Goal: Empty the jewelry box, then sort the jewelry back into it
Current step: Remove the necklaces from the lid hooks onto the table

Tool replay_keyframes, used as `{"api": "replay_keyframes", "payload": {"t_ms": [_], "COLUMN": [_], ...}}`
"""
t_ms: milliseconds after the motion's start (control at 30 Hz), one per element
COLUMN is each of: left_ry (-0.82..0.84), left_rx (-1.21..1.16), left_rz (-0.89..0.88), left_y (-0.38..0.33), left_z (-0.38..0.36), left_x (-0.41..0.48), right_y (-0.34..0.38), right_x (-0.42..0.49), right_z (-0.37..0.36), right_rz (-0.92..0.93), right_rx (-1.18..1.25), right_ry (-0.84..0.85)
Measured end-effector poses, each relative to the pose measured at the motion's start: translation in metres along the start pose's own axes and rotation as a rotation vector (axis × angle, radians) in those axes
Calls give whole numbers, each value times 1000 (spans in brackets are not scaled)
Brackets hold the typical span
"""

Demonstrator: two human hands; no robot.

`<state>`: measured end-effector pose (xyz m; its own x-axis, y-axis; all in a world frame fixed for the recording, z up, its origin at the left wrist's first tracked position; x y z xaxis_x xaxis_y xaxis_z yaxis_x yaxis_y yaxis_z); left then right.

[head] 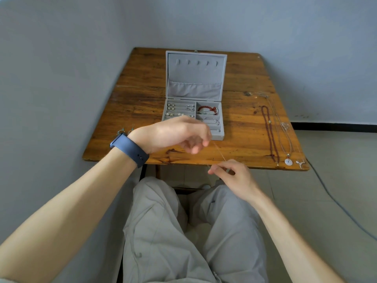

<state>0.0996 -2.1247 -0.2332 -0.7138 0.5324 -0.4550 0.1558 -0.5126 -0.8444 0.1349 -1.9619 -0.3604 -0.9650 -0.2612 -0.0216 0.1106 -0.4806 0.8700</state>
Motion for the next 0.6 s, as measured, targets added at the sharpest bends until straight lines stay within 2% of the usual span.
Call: {"api": "replay_keyframes", "payload": {"t_ms": [167, 333, 467, 600], "left_ry": [-104, -255, -321, -362], "left_rx": [-155, -461, -471, -550], "left_rz": [-40, -42, 13, 65], "left_y": [-3, 1, 10, 22], "left_z": [13, 45, 57, 62], "left_x": [7, 17, 32, 51], "right_y": [-11, -16, -14, -15], "right_x": [-4, -26, -39, -45], "right_z": [-14, -27, -27, -19], "right_rz": [-30, -158, -158, -102], "right_rx": [45, 356, 533, 520], "right_ry": [-87, -97, -118, -156]}}
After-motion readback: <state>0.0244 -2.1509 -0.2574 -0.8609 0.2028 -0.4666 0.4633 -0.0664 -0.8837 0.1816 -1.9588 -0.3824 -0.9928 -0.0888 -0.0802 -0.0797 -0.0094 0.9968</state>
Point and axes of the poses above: each hand's wrist, its own x-axis towards the middle knuckle, its own z-axis out of the back of the hand, y = z × x, the point moved 6 cm from there along x, towards the middle knuckle, and after that the axes turned 9 degrees about z, right-handed, at the moved point
